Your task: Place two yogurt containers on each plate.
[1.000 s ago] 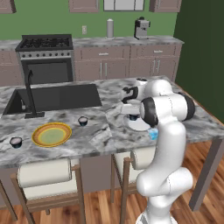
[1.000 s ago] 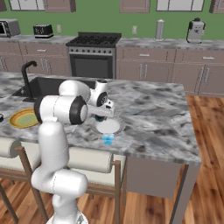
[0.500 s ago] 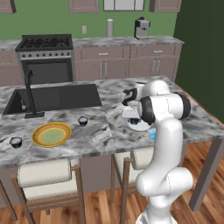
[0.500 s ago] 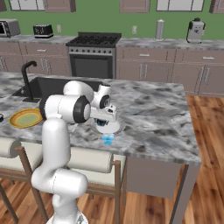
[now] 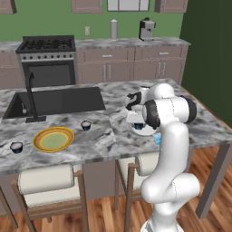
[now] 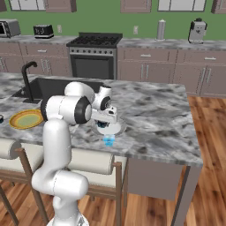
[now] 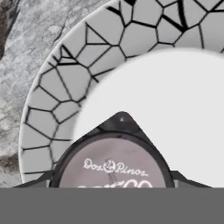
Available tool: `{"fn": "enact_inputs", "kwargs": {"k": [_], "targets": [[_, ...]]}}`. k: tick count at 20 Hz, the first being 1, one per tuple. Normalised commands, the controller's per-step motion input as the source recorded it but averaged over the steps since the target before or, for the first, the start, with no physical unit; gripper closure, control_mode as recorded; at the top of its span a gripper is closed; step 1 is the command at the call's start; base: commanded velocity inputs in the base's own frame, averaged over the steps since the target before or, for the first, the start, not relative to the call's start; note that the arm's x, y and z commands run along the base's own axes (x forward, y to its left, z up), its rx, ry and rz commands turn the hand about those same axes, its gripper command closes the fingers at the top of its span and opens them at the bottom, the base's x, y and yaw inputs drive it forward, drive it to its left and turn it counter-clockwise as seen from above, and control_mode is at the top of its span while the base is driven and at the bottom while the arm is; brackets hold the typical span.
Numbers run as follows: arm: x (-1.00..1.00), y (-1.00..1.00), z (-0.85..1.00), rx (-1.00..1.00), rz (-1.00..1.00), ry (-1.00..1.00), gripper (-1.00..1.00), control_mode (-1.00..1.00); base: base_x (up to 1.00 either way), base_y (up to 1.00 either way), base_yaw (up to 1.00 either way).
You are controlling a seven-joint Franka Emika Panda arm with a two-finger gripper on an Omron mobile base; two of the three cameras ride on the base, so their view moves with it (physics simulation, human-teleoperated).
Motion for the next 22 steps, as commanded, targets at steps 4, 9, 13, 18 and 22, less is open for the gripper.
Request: {"fn": "enact_inputs", "kwargs": {"k": [4,9,13,18,22], "targets": [[-0.02,0.00,-0.01,0.00,0.00,-0.03,-1.00,-1.00,0.00,0.00,0.00],[-0.07,0.00,0.00,0.00,0.01,-0.06,-1.00,-1.00,0.00,0.00,0.00],[-0.16,0.00,0.00,0.00,0.08,-0.10,-1.00,-1.00,0.00,0.00,0.00],[-0.13,0.00,0.13,0.01,0.06,-0.17,-1.00,-1.00,0.00,0.00,0.00],[-0.11,-0.09,0.44,0.01,0.00,-0.20,-1.00,-1.00,0.00,0.00,0.00]]}}
